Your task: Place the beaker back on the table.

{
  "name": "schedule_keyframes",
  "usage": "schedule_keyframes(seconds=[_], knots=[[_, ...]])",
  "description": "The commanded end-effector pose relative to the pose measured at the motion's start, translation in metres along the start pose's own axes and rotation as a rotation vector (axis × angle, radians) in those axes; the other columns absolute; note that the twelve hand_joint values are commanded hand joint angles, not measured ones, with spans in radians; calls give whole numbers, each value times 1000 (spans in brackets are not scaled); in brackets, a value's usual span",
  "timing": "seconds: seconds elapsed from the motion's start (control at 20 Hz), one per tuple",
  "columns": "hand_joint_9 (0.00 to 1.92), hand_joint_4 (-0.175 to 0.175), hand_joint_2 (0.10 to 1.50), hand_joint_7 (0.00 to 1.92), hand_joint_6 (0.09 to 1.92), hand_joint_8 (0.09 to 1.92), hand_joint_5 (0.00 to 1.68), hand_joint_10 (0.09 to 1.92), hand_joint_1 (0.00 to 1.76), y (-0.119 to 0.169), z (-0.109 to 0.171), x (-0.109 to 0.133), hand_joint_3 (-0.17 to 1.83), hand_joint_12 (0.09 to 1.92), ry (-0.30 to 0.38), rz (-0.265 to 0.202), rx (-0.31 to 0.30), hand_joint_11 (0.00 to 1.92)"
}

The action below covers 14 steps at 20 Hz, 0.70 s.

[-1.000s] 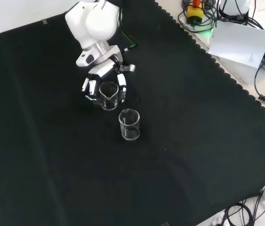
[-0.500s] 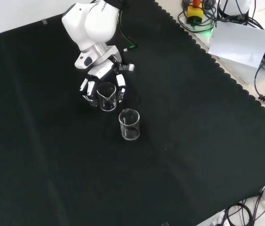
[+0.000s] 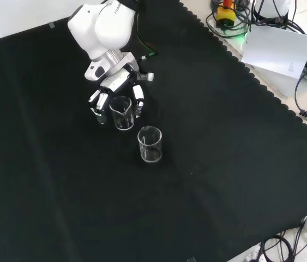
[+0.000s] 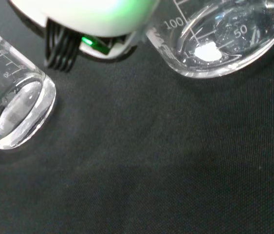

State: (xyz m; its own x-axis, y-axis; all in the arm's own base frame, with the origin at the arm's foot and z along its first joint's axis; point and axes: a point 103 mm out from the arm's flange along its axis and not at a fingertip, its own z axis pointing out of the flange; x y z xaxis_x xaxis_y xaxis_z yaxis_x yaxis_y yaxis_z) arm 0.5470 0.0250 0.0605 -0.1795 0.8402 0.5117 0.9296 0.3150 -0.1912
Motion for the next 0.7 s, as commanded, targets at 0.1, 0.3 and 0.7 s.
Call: schedule_keyframes(seconds=[0.1, 0.3, 0.7], knots=[[548, -77, 550, 128, 164, 700, 317, 87, 900, -6, -9, 2, 529, 1338, 9, 2, -20, 0], [442, -79, 556, 41, 92, 684, 289, 87, 869, -11, -25, 9, 493, 1268, -4, -2, -49, 0], [444, -82, 562, 40, 87, 687, 288, 87, 855, -44, -78, 51, 484, 1253, -62, -7, -121, 0]])
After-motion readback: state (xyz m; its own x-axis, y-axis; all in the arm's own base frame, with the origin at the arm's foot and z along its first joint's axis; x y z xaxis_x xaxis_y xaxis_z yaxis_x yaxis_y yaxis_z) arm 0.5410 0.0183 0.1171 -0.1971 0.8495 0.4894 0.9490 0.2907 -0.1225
